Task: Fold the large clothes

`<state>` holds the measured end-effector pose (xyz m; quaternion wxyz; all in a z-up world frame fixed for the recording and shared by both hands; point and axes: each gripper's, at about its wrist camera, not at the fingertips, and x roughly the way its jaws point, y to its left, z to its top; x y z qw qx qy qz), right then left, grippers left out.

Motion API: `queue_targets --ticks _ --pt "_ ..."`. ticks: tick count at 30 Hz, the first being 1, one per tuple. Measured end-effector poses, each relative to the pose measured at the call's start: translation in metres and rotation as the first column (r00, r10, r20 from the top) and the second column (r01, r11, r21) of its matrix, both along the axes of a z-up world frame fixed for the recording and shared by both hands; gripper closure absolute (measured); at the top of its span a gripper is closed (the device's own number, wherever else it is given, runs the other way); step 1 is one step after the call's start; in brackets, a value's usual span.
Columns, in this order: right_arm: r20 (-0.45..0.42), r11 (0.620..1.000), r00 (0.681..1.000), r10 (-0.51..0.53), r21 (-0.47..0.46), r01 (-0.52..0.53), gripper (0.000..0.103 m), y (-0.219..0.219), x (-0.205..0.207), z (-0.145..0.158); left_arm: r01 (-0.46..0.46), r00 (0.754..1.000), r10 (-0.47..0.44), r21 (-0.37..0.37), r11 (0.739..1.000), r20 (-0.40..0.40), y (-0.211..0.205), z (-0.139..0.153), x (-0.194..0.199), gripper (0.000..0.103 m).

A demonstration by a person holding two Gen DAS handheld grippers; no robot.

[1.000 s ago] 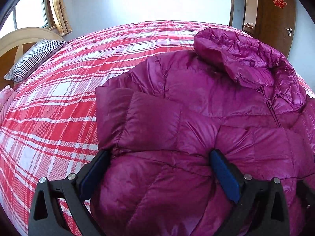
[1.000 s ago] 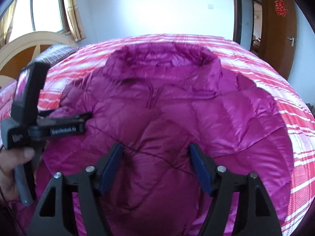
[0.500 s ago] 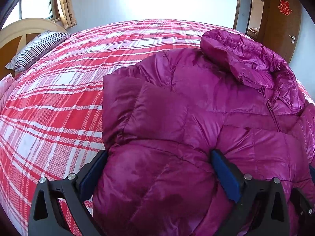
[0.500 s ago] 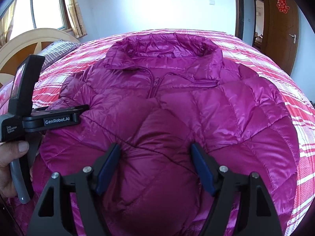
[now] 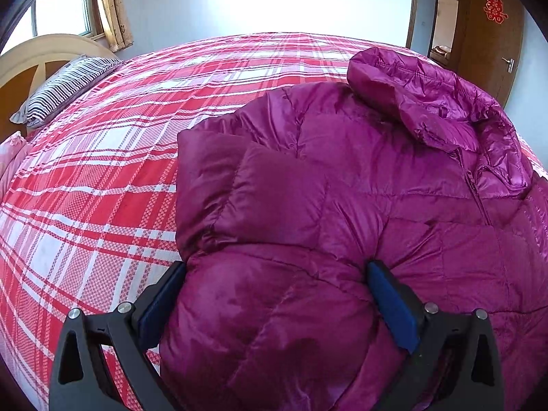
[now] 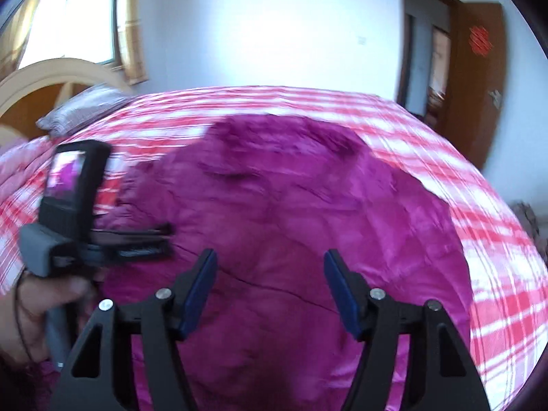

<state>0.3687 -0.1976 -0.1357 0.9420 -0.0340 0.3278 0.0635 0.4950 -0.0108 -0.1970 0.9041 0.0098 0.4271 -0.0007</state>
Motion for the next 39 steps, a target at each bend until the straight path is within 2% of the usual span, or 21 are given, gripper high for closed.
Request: queue_targets --ticks 2,4,6,8,9,14,17,20,22,24,26,28,29,31,32,36,39 --pt "-0.039 0.998 0.997 0.059 -0.003 -0.06 0.039 0.013 0.011 -0.007 0.0 1.0 0.0 -0.001 1.0 0.001 0.0 0.0 0.0 0.001" --pt "-0.096 0.998 0.993 0.064 -0.006 -0.065 0.04 0.014 0.022 -0.023 0.001 1.0 -0.001 -0.002 1.0 0.002 0.0 0.0 0.0 0.001" --pt "-0.162 0.997 0.984 0.077 0.041 -0.071 0.04 0.007 0.032 -0.044 0.001 1.0 -0.001 -0.003 1.0 0.002 0.0 0.0 0.0 0.001" --pt "-0.181 0.994 0.98 0.083 0.084 -0.069 0.04 0.0 0.035 -0.048 0.001 1.0 -0.001 -0.004 1.0 0.001 0.0 0.0 -0.001 0.001" --pt "-0.188 0.994 0.978 0.088 0.075 -0.075 0.04 0.001 0.036 -0.049 0.002 1.0 -0.002 -0.006 1.0 0.001 0.001 0.0 -0.001 0.001" --pt "-0.18 0.996 0.98 0.085 0.054 -0.077 0.039 0.003 0.036 -0.053 0.0 1.0 0.0 -0.002 1.0 0.004 0.001 0.002 -0.002 0.001" --pt "-0.174 0.996 0.981 0.083 0.057 -0.074 0.039 0.002 0.035 -0.054 -0.034 0.999 0.034 0.005 0.999 0.023 0.002 0.015 -0.013 0.001" --pt "-0.171 0.996 0.982 0.08 0.051 -0.072 0.039 0.003 0.035 -0.054 -0.013 0.995 0.014 -0.011 1.0 0.103 -0.007 0.041 -0.028 0.001" --pt "-0.168 0.996 0.983 0.079 0.051 -0.072 0.039 0.003 0.034 -0.054 0.019 0.987 -0.02 0.008 1.0 0.162 -0.02 0.057 -0.035 0.001" --pt "-0.165 0.996 0.983 0.08 0.057 -0.071 0.039 0.002 0.033 -0.054 0.069 0.981 -0.073 0.028 0.997 0.179 -0.034 0.062 -0.035 0.001" --pt "-0.164 0.996 0.983 0.08 0.059 -0.071 0.039 0.002 0.033 -0.054 0.093 0.985 -0.1 0.059 0.994 0.141 -0.045 0.05 -0.026 0.001" --pt "-0.162 0.995 0.984 0.081 0.066 -0.071 0.039 0.001 0.033 -0.054 0.063 0.995 -0.072 0.107 0.992 0.074 -0.047 0.023 -0.015 0.001" --pt "-0.161 0.995 0.984 0.082 0.073 -0.071 0.039 0.0 0.033 -0.054 0.052 0.998 -0.055 0.085 0.995 0.039 -0.042 0.011 -0.01 0.001" --pt "-0.16 0.994 0.983 0.084 0.082 -0.072 0.039 -0.001 0.033 -0.053 0.042 0.998 -0.043 0.02 0.999 0.041 -0.033 0.012 -0.007 0.001" --pt "-0.161 0.994 0.983 0.085 0.081 -0.073 0.039 0.0 0.033 -0.053 0.04 0.998 -0.041 0.012 0.999 0.039 -0.032 0.011 -0.007 0.001" --pt "-0.175 0.992 0.978 0.113 0.069 -0.102 0.038 0.001 0.034 -0.051 0.041 0.998 -0.042 0.032 0.999 0.047 -0.034 0.008 -0.01 0.001" --pt "-0.19 0.973 0.958 0.216 0.127 -0.194 0.038 -0.012 0.037 -0.036 0.039 0.998 -0.041 0.031 0.999 0.056 -0.036 0.007 -0.011 0.001"
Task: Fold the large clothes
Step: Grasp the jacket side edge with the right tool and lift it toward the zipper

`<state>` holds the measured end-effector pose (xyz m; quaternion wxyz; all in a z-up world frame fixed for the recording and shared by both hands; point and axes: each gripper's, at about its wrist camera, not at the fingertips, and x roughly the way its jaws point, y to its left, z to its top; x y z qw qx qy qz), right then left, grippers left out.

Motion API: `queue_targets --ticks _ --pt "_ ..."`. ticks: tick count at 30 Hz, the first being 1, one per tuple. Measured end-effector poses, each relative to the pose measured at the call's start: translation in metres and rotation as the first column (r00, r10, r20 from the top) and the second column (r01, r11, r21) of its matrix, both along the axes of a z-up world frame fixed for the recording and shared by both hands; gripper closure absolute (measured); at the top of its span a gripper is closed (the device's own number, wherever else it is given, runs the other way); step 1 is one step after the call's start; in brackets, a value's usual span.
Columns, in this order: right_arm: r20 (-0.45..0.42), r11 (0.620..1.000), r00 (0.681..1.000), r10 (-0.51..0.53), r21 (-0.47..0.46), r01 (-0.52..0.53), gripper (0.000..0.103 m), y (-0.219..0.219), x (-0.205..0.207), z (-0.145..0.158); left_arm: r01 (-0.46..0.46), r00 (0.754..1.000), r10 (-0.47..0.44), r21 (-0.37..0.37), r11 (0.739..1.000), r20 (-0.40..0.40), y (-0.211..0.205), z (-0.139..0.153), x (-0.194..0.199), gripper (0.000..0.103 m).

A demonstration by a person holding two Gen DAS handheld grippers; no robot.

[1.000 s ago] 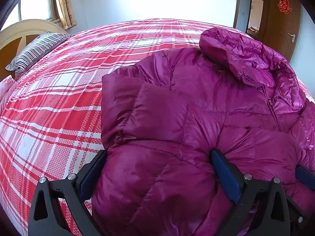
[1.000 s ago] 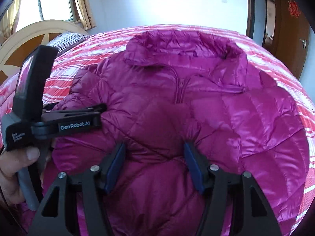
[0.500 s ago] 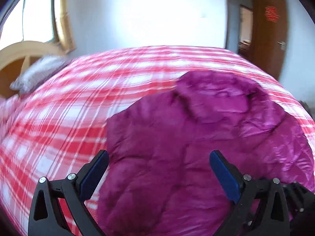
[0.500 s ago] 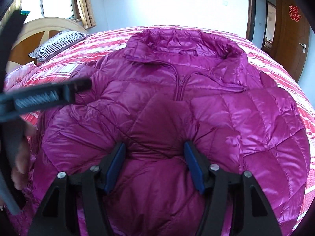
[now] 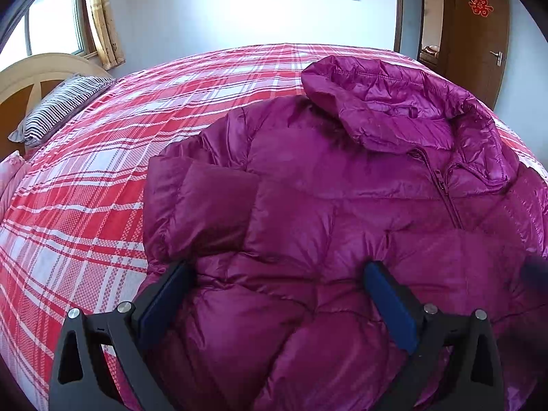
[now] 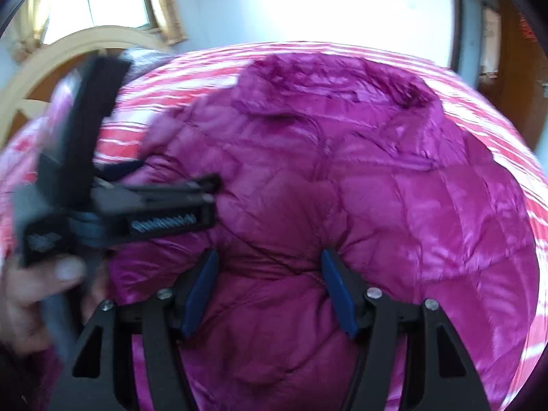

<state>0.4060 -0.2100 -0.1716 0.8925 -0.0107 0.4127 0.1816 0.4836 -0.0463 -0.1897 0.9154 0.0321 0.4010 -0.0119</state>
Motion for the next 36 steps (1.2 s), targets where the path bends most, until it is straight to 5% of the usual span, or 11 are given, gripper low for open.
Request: queue_targets --ticks 5,7,11,17,21,28,36 --pt "0.137 0.999 0.99 0.018 -0.029 -0.014 0.026 -0.042 0.048 0.07 0.005 1.0 -0.005 -0.013 1.0 0.02 0.004 -0.003 -0.003 0.001" --pt "0.147 0.993 0.988 0.053 -0.115 -0.036 0.026 -0.047 0.092 0.091 0.005 1.0 -0.005 -0.019 1.0 0.021 0.005 -0.003 -0.004 0.001" --pt "0.077 0.947 0.99 0.114 -0.31 -0.085 0.026 -0.041 0.167 0.095 0.005 1.0 -0.005 -0.021 1.0 0.019 0.007 -0.004 -0.005 0.001" --pt "-0.054 0.915 0.972 0.228 -0.33 -0.233 0.03 -0.032 0.216 0.068 0.008 1.0 -0.008 -0.026 1.0 0.016 0.008 -0.005 -0.002 0.001" --pt "-0.1 0.892 0.968 0.228 -0.378 -0.249 0.085 -0.031 0.22 0.044 0.008 1.0 -0.008 -0.027 1.0 0.018 0.008 -0.006 -0.003 0.001" --pt "0.049 0.903 0.974 0.223 -0.387 -0.187 0.091 -0.051 0.18 0.052 0.008 1.0 -0.008 -0.022 1.0 0.021 0.008 -0.006 -0.004 0.001" --pt "0.112 0.895 0.976 0.187 -0.43 -0.122 0.093 -0.045 0.158 0.022 0.008 1.0 -0.007 -0.01 1.0 0.02 0.005 -0.006 -0.005 0.001"
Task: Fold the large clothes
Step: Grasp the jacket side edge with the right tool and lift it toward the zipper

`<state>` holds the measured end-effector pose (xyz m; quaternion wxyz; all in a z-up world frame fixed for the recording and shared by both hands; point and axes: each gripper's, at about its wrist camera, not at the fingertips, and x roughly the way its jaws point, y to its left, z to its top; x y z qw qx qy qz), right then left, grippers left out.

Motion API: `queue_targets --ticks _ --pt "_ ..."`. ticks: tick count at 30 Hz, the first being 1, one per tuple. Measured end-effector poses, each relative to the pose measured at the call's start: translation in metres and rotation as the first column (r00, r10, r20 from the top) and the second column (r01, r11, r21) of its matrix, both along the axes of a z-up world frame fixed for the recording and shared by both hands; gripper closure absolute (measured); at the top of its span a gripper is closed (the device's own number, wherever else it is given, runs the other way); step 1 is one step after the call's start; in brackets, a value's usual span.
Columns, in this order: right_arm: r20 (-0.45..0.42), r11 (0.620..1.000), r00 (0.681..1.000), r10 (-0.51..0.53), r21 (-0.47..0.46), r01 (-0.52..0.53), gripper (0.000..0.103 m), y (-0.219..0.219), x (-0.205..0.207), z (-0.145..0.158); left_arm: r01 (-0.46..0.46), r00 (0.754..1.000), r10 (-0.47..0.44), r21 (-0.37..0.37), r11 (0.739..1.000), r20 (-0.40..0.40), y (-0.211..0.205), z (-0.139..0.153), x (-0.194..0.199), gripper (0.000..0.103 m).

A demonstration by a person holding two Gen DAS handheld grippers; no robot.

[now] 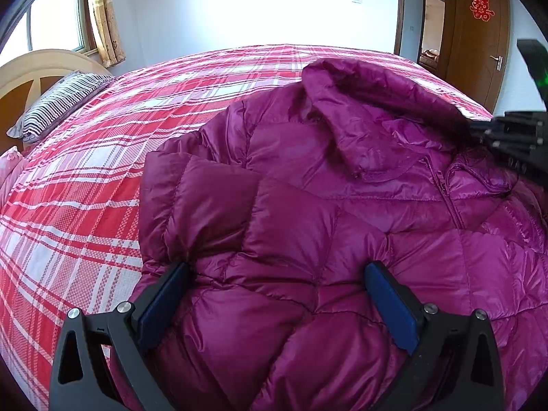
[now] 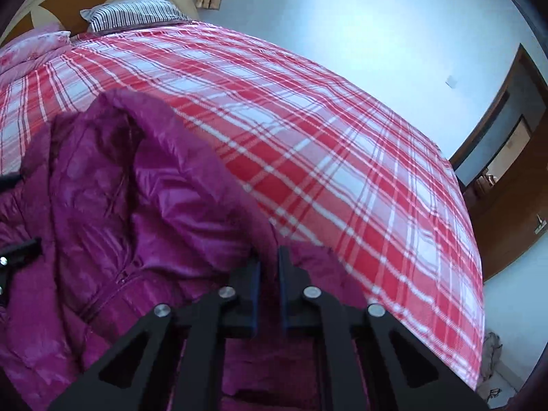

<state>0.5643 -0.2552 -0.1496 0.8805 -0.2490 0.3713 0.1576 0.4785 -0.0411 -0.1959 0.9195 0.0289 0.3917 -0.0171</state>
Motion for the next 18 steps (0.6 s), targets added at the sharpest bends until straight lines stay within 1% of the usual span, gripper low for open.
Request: queue_targets --ticks 2,4,6,8,9,10,12,13,14,15,16,17,18 --pt "0.024 1.0 1.0 -0.01 -0.004 0.01 0.093 0.005 -0.003 -0.008 0.0 1.0 0.0 0.0 1.0 0.0 0.0 0.0 0.0 0.001" --pt "0.027 1.0 0.999 -0.02 0.008 0.019 0.093 0.007 -0.004 -0.015 0.001 1.0 -0.001 -0.001 1.0 0.0 -0.001 0.0 -0.001 0.001" --pt "0.037 1.0 0.999 -0.023 -0.009 0.024 0.093 0.01 -0.005 -0.025 0.002 1.0 -0.002 0.0 1.0 -0.001 -0.001 0.001 -0.001 0.001" --pt "0.043 1.0 0.999 -0.031 -0.002 0.031 0.093 0.007 -0.007 -0.03 0.0 1.0 0.0 -0.006 1.0 0.012 0.001 0.009 -0.005 0.001" --pt "0.047 0.999 0.998 -0.034 0.009 0.034 0.093 0.006 -0.007 -0.03 0.005 1.0 -0.005 -0.017 1.0 0.016 0.004 0.017 -0.007 0.001" --pt "0.046 0.999 0.998 -0.036 0.024 0.035 0.093 0.003 -0.006 -0.029 0.013 0.999 -0.012 -0.027 1.0 0.042 0.009 0.031 -0.008 0.001" --pt "0.047 0.998 0.998 -0.044 0.045 0.042 0.093 0.0 -0.006 -0.028 0.007 0.991 -0.003 -0.025 1.0 0.137 0.016 0.068 -0.006 0.001" --pt "0.047 0.998 0.998 -0.047 0.052 0.045 0.093 -0.001 -0.007 -0.029 0.008 0.983 -0.006 -0.011 1.0 0.186 0.015 0.089 -0.001 0.001" --pt "0.049 0.997 0.998 -0.051 0.056 0.048 0.093 -0.002 -0.007 -0.03 0.023 0.977 -0.024 0.007 1.0 0.213 0.011 0.105 0.006 0.001" --pt "0.051 0.997 0.997 -0.051 0.058 0.049 0.093 -0.002 -0.007 -0.03 0.059 0.974 -0.065 0.032 0.998 0.218 0.003 0.114 0.014 0.001" --pt "0.053 0.997 0.997 -0.051 0.059 0.048 0.093 -0.002 -0.007 -0.031 0.116 0.972 -0.128 0.074 0.991 0.198 -0.009 0.12 0.027 0.001" --pt "0.055 0.997 0.997 -0.051 0.067 0.047 0.093 -0.002 -0.008 -0.03 0.151 0.969 -0.172 0.127 0.98 0.176 -0.022 0.122 0.038 0.001" --pt "0.055 0.996 0.997 -0.051 0.077 0.047 0.093 -0.004 -0.008 -0.03 0.167 0.963 -0.202 0.194 0.967 0.177 -0.035 0.121 0.047 0.001"
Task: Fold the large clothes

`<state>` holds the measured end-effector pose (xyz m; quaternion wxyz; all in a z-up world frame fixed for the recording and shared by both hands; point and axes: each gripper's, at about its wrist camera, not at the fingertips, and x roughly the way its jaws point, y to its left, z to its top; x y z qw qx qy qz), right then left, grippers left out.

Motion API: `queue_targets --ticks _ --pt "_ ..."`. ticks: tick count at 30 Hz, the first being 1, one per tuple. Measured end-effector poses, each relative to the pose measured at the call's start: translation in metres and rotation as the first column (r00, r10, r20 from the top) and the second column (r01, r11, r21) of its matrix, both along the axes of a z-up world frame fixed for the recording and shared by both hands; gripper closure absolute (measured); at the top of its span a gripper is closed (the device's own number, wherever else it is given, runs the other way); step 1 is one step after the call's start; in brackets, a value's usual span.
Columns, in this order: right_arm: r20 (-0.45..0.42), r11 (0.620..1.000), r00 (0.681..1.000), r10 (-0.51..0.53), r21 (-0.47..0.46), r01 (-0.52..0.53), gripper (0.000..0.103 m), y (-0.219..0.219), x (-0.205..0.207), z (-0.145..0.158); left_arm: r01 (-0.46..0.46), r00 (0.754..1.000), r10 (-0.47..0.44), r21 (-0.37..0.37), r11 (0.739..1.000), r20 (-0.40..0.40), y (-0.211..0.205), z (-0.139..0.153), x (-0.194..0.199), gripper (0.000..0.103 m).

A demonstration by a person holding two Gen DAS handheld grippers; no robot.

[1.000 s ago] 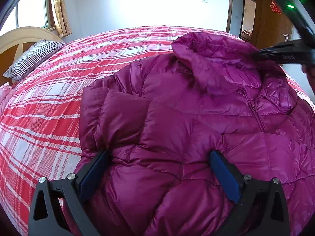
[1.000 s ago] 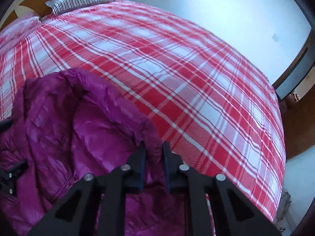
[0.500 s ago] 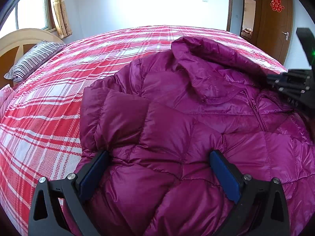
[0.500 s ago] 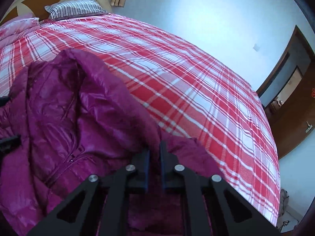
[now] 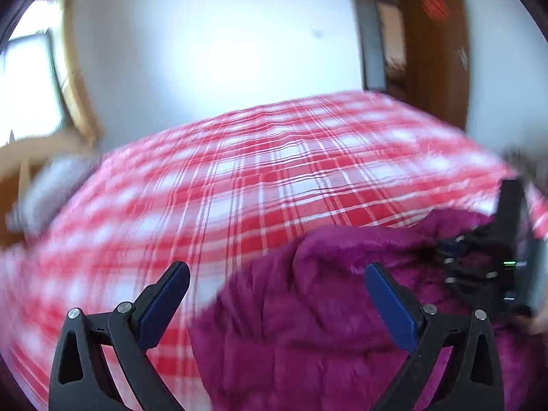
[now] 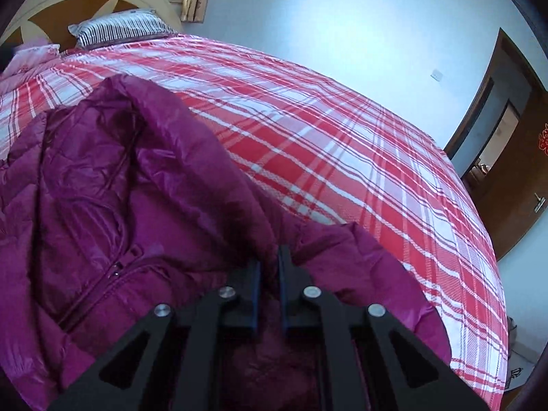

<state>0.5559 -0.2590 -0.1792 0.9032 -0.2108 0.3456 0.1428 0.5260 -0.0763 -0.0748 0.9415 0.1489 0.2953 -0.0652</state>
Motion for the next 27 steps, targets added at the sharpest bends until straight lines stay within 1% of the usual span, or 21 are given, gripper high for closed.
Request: queue_targets --ticks 1,2,3,5,6,7,9,10,12,13,15,16,17,18,19,21,22,23,25,27 --pt "0.001 1.0 1.0 0.0 0.018 0.0 0.093 -0.003 0.0 0.001 0.027 1.0 -0.028 0.076 0.997 0.011 -0.014 -0.004 0.008 0.001" --pt "0.0 0.999 1.0 -0.002 0.036 0.002 0.093 -0.005 0.0 0.002 0.045 0.999 -0.046 0.14 0.989 0.003 -0.024 -0.012 0.016 0.001" --pt "0.001 0.999 1.0 -0.006 0.05 0.006 0.093 -0.007 0.0 0.003 0.052 0.999 -0.051 0.189 0.981 -0.011 -0.031 -0.022 0.024 0.001" --pt "0.01 0.996 1.0 -0.018 0.083 0.017 0.093 -0.013 -0.001 0.005 0.045 0.999 -0.039 0.23 0.972 -0.033 -0.037 -0.04 0.036 0.001" --pt "0.014 0.995 1.0 -0.022 0.095 0.021 0.093 -0.015 -0.001 0.006 0.031 0.999 -0.024 0.245 0.969 -0.03 -0.037 -0.047 0.041 0.003" --pt "0.017 0.994 1.0 -0.026 0.104 0.024 0.093 -0.016 -0.001 0.007 0.012 1.0 -0.007 0.237 0.971 -0.02 -0.035 -0.051 0.044 0.006" --pt "0.015 0.991 0.999 -0.032 0.128 0.029 0.093 -0.019 -0.001 0.008 0.01 1.0 -0.006 0.197 0.98 -0.022 -0.028 -0.056 0.05 0.022" --pt "0.012 0.99 0.999 -0.034 0.136 0.032 0.093 -0.02 0.0 0.008 0.008 1.0 -0.002 0.192 0.981 -0.029 -0.028 -0.06 0.051 0.027" --pt "0.009 0.989 0.999 -0.032 0.144 0.031 0.093 -0.021 0.001 0.008 -0.003 0.999 0.011 0.191 0.982 -0.038 -0.029 -0.065 0.053 0.057" --pt "0.007 0.988 0.999 -0.032 0.149 0.03 0.093 -0.022 0.002 0.008 -0.009 0.998 0.017 0.158 0.987 -0.053 -0.026 -0.067 0.053 0.06" --pt "0.005 0.987 0.999 -0.032 0.157 0.031 0.093 -0.023 0.002 0.007 -0.032 0.997 0.039 0.089 0.996 -0.071 -0.023 -0.069 0.049 0.07" --pt "0.004 0.987 0.999 -0.032 0.155 0.031 0.093 -0.022 0.002 0.007 -0.046 0.994 0.052 0.064 0.997 -0.098 -0.022 -0.074 0.048 0.073" --pt "0.004 0.988 0.999 -0.032 0.154 0.031 0.093 -0.022 0.001 0.007 -0.065 0.987 0.072 0.048 0.997 -0.145 -0.021 -0.081 0.048 0.079" --pt "0.004 0.988 0.999 -0.032 0.152 0.031 0.093 -0.022 0.001 0.006 -0.087 0.98 0.091 0.031 0.996 -0.177 -0.018 -0.088 0.048 0.079" --pt "0.003 0.988 0.999 -0.032 0.151 0.031 0.093 -0.022 0.001 0.006 -0.093 0.978 0.094 0.01 0.996 -0.188 -0.017 -0.091 0.046 0.079" --pt "-0.002 0.989 1.0 -0.029 0.147 0.029 0.093 -0.021 0.001 0.005 -0.076 0.98 0.074 -0.005 0.997 -0.185 -0.016 -0.096 0.042 0.079" --pt "-0.006 0.989 1.0 -0.029 0.145 0.03 0.093 -0.022 0.001 0.004 -0.051 0.984 0.046 -0.024 0.998 -0.172 -0.016 -0.092 0.037 0.079" --pt "-0.013 0.989 0.999 -0.031 0.143 0.033 0.093 -0.021 0.002 0.003 -0.034 0.987 0.027 -0.04 0.999 -0.161 -0.016 -0.087 0.032 0.079" --pt "-0.026 0.989 0.999 -0.036 0.145 0.039 0.093 -0.023 0.005 0.002 0.011 0.992 -0.021 -0.078 0.997 -0.122 -0.016 -0.067 0.018 0.079" --pt "-0.024 0.988 0.999 -0.037 0.148 0.04 0.093 -0.024 0.005 0.002 0.054 0.997 -0.06 -0.108 0.993 -0.056 -0.017 -0.041 0.006 0.078"
